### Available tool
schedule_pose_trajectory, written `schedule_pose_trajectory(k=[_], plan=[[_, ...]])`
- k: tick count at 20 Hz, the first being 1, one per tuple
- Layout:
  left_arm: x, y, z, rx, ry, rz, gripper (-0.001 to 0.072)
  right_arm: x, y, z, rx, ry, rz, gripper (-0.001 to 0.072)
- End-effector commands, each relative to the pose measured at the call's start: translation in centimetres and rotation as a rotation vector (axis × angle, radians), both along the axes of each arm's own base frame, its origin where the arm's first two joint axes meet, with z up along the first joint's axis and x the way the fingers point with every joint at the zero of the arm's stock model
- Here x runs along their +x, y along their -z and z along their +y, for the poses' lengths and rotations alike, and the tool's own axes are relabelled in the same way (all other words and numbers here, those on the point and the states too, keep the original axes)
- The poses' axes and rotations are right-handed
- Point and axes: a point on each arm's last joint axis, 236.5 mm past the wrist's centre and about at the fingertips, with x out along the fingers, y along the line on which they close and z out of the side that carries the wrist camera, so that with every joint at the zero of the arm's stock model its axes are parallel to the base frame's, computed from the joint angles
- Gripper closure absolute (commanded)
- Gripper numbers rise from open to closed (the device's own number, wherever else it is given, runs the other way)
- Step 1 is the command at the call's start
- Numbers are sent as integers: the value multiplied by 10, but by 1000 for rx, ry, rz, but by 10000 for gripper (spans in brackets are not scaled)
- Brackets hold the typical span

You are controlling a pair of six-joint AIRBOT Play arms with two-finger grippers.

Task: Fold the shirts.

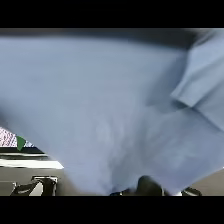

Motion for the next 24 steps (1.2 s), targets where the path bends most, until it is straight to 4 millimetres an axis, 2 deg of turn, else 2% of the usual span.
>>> schedule_pose_trajectory(k=[1,4,6,7,8,10,12,14,15,17,19,20,22,24], plan=[[66,134,16,-14,20,375,686,46,138,-19,174,-35,564,666],[120,288,23,-46,66,713,685,105,266,-25,339,-100,909,666],[146,370,26,-86,65,860,685,147,337,-16,358,-129,1012,666],[159,406,26,-102,65,923,685,173,364,-7,367,-136,1015,666],[173,435,26,-121,64,961,685,203,388,1,376,-137,992,666],[203,475,21,-181,63,991,686,256,421,16,421,-125,899,665],[230,499,16,-235,68,998,685,296,439,30,513,-108,796,665],[252,512,16,-262,72,998,685,318,452,41,617,-110,739,665],[260,515,17,-263,74,998,685,322,458,43,647,-110,736,665],[267,513,17,-258,90,1005,685,316,459,45,621,-136,764,665],[261,503,18,-201,151,1016,685,292,449,48,524,-197,841,664],[250,501,17,-184,192,1054,685,274,446,46,487,-206,901,664],[217,506,11,-195,262,1185,685,223,447,41,425,-199,1091,664],[181,523,11,-165,298,1336,686,185,463,40,424,-180,1251,665]])
